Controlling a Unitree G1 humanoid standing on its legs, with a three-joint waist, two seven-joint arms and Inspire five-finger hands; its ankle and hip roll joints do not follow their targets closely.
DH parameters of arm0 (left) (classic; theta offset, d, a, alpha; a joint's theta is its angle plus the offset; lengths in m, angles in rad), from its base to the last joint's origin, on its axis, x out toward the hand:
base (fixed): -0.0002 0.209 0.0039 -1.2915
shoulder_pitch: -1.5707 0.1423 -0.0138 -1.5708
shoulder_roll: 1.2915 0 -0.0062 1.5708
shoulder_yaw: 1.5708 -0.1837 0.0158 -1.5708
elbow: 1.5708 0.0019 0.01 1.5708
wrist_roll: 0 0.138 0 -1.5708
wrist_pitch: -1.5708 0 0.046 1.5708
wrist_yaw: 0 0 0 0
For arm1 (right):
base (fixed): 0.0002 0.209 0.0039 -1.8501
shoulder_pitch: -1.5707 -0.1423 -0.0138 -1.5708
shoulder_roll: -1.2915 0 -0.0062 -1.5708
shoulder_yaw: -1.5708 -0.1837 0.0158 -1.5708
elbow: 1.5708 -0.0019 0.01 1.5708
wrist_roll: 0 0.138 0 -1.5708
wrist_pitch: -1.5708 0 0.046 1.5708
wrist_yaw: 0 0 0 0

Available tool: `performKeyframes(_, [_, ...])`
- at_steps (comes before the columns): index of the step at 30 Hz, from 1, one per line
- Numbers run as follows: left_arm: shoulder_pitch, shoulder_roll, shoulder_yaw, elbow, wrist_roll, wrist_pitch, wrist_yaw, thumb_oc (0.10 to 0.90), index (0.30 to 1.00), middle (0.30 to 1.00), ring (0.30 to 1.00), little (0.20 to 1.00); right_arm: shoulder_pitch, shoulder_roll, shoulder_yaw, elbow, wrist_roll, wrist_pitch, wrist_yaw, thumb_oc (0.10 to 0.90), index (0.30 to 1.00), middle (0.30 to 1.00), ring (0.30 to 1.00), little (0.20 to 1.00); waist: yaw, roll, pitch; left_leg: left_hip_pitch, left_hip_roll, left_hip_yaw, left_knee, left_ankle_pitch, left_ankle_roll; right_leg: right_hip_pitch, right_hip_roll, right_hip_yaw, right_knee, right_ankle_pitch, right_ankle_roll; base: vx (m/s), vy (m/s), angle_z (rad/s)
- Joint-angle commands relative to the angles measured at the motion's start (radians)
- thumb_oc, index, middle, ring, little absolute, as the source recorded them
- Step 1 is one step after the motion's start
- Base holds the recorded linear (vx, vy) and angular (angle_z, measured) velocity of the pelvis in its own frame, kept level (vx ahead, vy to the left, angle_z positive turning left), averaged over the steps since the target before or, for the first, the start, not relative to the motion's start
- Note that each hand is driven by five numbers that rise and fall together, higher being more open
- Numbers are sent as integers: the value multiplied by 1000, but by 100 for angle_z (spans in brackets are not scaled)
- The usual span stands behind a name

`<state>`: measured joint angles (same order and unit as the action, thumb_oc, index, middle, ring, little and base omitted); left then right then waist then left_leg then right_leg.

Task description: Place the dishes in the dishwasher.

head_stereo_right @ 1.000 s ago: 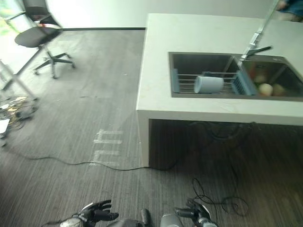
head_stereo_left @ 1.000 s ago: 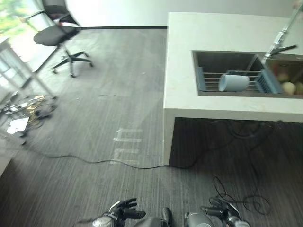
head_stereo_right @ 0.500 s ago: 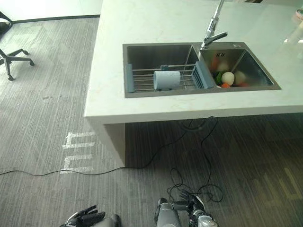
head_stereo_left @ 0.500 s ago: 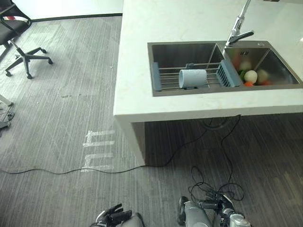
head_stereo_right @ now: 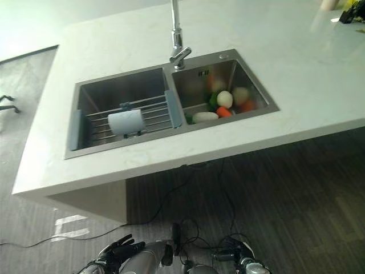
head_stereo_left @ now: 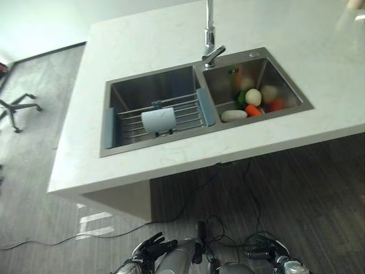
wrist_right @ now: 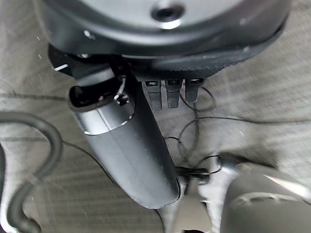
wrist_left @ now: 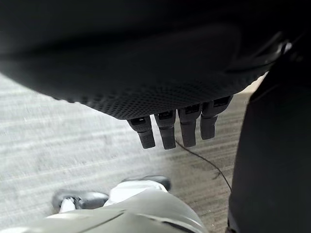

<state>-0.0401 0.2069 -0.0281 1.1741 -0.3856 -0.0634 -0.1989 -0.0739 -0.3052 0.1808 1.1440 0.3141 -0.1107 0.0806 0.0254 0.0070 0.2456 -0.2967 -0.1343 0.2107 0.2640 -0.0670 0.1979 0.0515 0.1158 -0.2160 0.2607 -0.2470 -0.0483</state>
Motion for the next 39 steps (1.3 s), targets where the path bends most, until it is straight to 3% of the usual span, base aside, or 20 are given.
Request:
performKeyframes(1, [58,45,-48,31,53,8,31,800,900,900,900,900,-5,-36,-34,-80,-31,-39,-33,800,900,900,900,900,18,39,-31,53,81,-94,36,-121,-146,-44,-135,-19,39,25,123,215,152,-23])
performKeyframes(2, [56,49,-48,28,52,7,30,800,900,900,900,900,-7,-37,-34,-86,-26,-34,-37,800,900,900,900,900,11,47,-33,56,85,-97,36,-125,-140,-50,-124,-22,45,57,127,196,222,-12])
performKeyframes(3, [52,62,-56,25,37,4,29,800,900,900,900,900,-8,-40,-39,-93,-15,-30,-42,800,900,900,900,900,-4,53,-19,81,75,-100,36,-144,-117,-141,-137,-16,233,89,148,81,166,17])
performKeyframes(5, [48,68,-66,25,19,4,30,800,900,900,900,900,-10,-49,-46,-85,-8,-31,-36,800,900,900,900,900,-17,68,-17,94,75,-113,36,-157,-109,-209,-144,-14,318,105,152,76,127,34])
performKeyframes(8, [31,75,-84,25,-13,5,25,800,900,900,900,900,-20,-56,-73,-54,-8,-45,-27,800,900,900,900,900,-41,83,-4,122,74,-152,36,-184,-116,-237,-199,-1,184,114,157,91,-13,21])
performKeyframes(10, [9,85,-88,25,-13,13,21,800,900,900,900,900,-10,-55,-93,-38,-15,-51,-26,800,900,900,900,900,-61,77,5,141,66,-181,36,-205,-121,-267,-249,50,39,185,175,122,-205,28])
performKeyframes(11, [5,85,-78,34,-9,19,21,800,900,900,900,900,0,-51,-111,1,-41,-59,-18,800,900,900,900,900,-60,57,-7,151,67,-172,36,-223,-127,-317,-289,65,39,182,193,191,-363,48])
performKeyframes(12, [15,74,-72,47,-1,12,29,800,900,900,900,900,14,-41,-119,26,-56,-60,-13,800,900,900,900,900,-48,30,-29,144,66,-156,36,-223,-136,-296,-310,59,39,152,213,217,-406,62])
performKeyframes(14, [25,67,-77,59,57,19,32,800,900,900,900,900,27,-25,-123,44,-49,-50,-26,800,900,900,900,900,-34,3,-58,148,81,-153,36,-225,-152,-259,-310,56,39,117,217,198,-322,55])
performKeyframes(16, [27,67,-82,61,76,18,36,800,900,900,900,900,30,-25,-127,46,-43,-45,-27,800,900,900,900,900,-35,-1,-62,151,86,-153,36,-226,-156,-250,-309,60,39,109,215,86,-138,44])
performKeyframes(23, [43,72,-87,46,32,10,49,800,900,900,900,900,41,-24,-124,44,-55,-33,-29,800,900,900,900,900,-34,0,-65,160,112,-143,36,-225,-180,-225,-310,54,39,79,209,19,-77,6])
performKeyframes(27, [57,66,-62,56,-7,11,70,800,900,900,900,900,39,-26,-123,65,-88,-19,-39,800,900,900,900,900,-16,4,-72,165,110,-169,36,-222,-189,-205,-302,58,39,57,200,33,-75,4])
performKeyframes(29, [58,69,-38,61,-57,13,88,800,900,900,900,900,46,-34,-133,86,-99,-12,-51,800,900,900,900,900,-13,7,-75,167,136,-140,36,-213,-199,-180,-304,30,39,42,193,29,-39,15])
performKeyframes(31, [45,76,-11,57,-117,9,107,800,900,900,900,900,56,-46,-151,99,-67,-1,-65,800,900,900,900,900,-25,10,-76,164,180,-68,36,-203,-218,-167,-322,-22,39,37,193,-40,27,60])
performKeyframes(37, [54,116,97,32,-148,-119,219,800,900,900,900,900,81,-76,-207,131,-41,18,-69,800,900,900,900,900,-26,25,-72,160,209,-28,36,-189,-239,-140,-359,-75,39,32,198,10,111,84])
performKeyframes(38, [65,140,126,25,-91,-179,310,800,900,900,900,900,85,-84,-224,149,-41,20,-56,800,900,900,900,900,-19,30,-74,164,208,-28,36,-189,-242,-129,-367,-88,39,28,200,43,121,38])
performKeyframes(39, [68,147,132,22,-78,-195,338,800,900,900,900,900,86,-86,-227,151,-43,21,-54,800,900,900,900,900,-17,31,-75,165,206,-29,36,-189,-242,-127,-368,-90,39,28,201,60,115,32])
